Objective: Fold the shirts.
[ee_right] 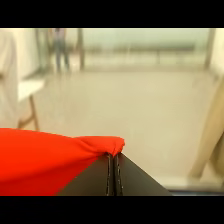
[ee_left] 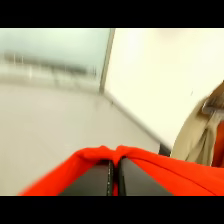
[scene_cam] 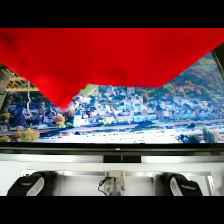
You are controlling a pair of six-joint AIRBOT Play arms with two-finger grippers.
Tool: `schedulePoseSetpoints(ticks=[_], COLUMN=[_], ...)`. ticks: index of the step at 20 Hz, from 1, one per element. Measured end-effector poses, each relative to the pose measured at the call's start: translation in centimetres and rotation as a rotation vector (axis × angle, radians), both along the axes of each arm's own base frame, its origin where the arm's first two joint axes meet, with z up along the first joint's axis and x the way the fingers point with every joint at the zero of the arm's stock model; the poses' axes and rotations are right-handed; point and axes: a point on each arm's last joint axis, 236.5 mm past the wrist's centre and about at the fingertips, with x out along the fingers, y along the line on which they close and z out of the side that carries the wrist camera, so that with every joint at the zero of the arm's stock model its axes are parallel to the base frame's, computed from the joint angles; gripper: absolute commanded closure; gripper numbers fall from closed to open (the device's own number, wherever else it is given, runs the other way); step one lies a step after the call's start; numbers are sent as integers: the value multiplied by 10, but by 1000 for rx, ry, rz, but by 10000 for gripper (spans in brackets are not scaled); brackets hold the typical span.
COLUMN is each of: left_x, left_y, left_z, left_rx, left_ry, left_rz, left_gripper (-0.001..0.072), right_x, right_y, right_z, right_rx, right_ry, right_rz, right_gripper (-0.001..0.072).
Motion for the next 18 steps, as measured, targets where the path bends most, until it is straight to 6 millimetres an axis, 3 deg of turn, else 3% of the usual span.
schedulePoseSetpoints(ticks=[1, 3, 5, 7, 10, 12, 15, 18], left_x=[-28, -60, -71, -64, -31, 6, 69, 128], left_y=[-1, 0, 4, 8, 15, 19, 23, 23], left_z=[14, 17, 4, -22, -73, -123, -220, -310], left_rx=[5, 19, 43, 76, 113, 130, 163, 170], left_ry=[-54, -66, -10, 94, 284, 449, 723, 934], left_rz=[0, 16, 41, 67, 93, 99, 86, 64], left_gripper=[674, 674, 674, 673, 673, 673, 674, 674], right_x=[-25, -58, -75, -73, -51, -24, 28, 84], right_y=[2, 3, 1, -6, -25, -37, -55, -67], right_z=[17, 27, 21, -4, -58, -105, -181, -273], right_rx=[-24, -59, -86, -117, -150, -151, -143, -112], right_ry=[-56, -85, -56, 54, 294, 495, 776, 1040], right_rz=[-18, -55, -83, -116, -163, -168, -153, -114], right_gripper=[653, 653, 652, 652, 652, 652, 653, 653])
